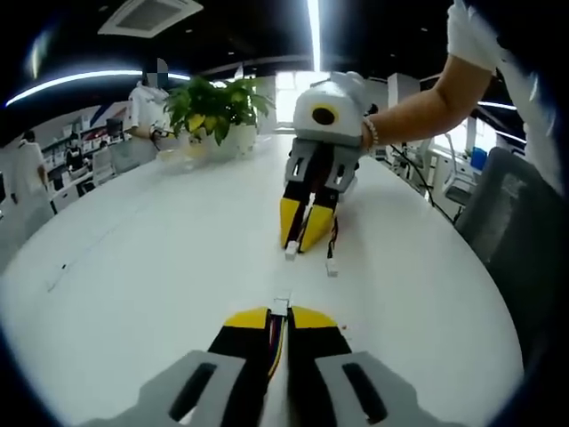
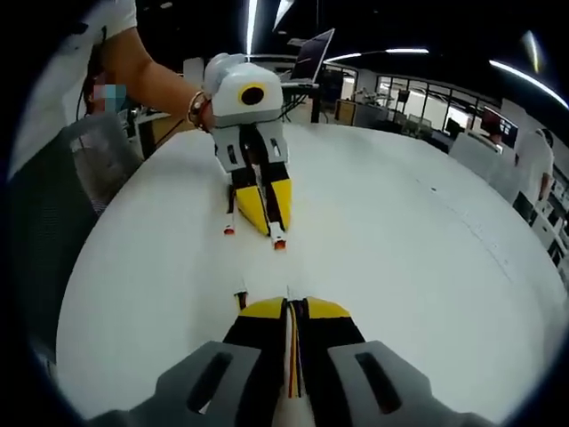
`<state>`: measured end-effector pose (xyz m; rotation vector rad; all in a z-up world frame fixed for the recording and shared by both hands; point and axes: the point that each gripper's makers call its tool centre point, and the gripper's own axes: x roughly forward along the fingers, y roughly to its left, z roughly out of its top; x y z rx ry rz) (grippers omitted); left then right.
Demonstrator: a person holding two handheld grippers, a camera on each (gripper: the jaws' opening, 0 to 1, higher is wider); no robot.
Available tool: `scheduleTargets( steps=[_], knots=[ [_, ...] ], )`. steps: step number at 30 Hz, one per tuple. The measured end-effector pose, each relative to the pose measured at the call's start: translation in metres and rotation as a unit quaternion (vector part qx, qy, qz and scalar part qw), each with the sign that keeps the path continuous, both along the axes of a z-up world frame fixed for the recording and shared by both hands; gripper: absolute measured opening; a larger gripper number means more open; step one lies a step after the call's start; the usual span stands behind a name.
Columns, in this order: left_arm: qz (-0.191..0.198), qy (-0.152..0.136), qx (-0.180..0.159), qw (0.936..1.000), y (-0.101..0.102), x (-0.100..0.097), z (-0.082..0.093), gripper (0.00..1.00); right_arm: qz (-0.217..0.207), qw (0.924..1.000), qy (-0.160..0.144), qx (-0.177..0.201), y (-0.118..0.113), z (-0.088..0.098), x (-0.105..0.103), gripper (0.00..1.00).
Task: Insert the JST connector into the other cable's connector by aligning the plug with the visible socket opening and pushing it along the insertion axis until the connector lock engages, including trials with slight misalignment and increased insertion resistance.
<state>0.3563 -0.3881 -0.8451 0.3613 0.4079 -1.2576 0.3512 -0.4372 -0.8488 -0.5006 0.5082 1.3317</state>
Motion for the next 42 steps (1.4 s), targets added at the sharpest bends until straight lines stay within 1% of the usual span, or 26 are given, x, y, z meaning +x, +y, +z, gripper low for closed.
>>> scheduleTargets(
  steps=[2,3,7,23,26,29,31,34,38,42],
  knots=[
    [0.001,0.002,0.000,1.0000,0.000,0.000,0.000,0.01,-0.003,0.9999,0.012,0.003,0.000,0.000,0.000,0.02],
    [0.004,0.012,-0.004,0.9999,0.001,0.000,0.000,0.01,-0.001,0.9999,0.012,0.004,0.000,0.000,-0.001,0.02],
    [0.001,0.006,-0.002,1.0000,0.001,-0.001,0.000,0.01,0.005,0.9999,0.015,0.004,0.003,-0.001,-0.004,0.02],
    [-0.003,0.004,-0.002,1.0000,0.003,-0.002,0.000,0.01,0.010,0.9998,0.015,0.005,0.003,-0.001,-0.005,0.02],
    [-0.005,0.000,0.003,1.0000,0.002,-0.003,0.000,0.01,0.005,0.9997,0.021,0.008,0.003,-0.001,-0.005,0.02],
    [-0.009,0.004,0.005,0.9999,0.001,-0.006,0.000,0.01,0.007,0.9997,0.021,0.007,0.003,-0.001,-0.005,0.02],
    [-0.015,-0.003,0.012,0.9998,0.001,-0.007,0.000,0.01,0.008,0.9996,0.023,0.013,0.004,0.003,-0.006,0.02],
    [-0.020,-0.008,0.020,0.9996,0.001,-0.009,0.001,0.01,0.011,0.9997,0.019,0.008,0.005,0.005,-0.007,0.02],
    [-0.014,-0.009,0.012,0.9998,0.002,-0.006,0.010,0.01,0.016,0.9997,0.016,0.008,0.005,0.012,-0.009,0.03],
    [-0.010,-0.017,0.010,0.9998,0.004,-0.005,0.020,0.01,0.018,0.9997,0.012,0.006,0.006,0.017,-0.010,0.03]
  ],
)
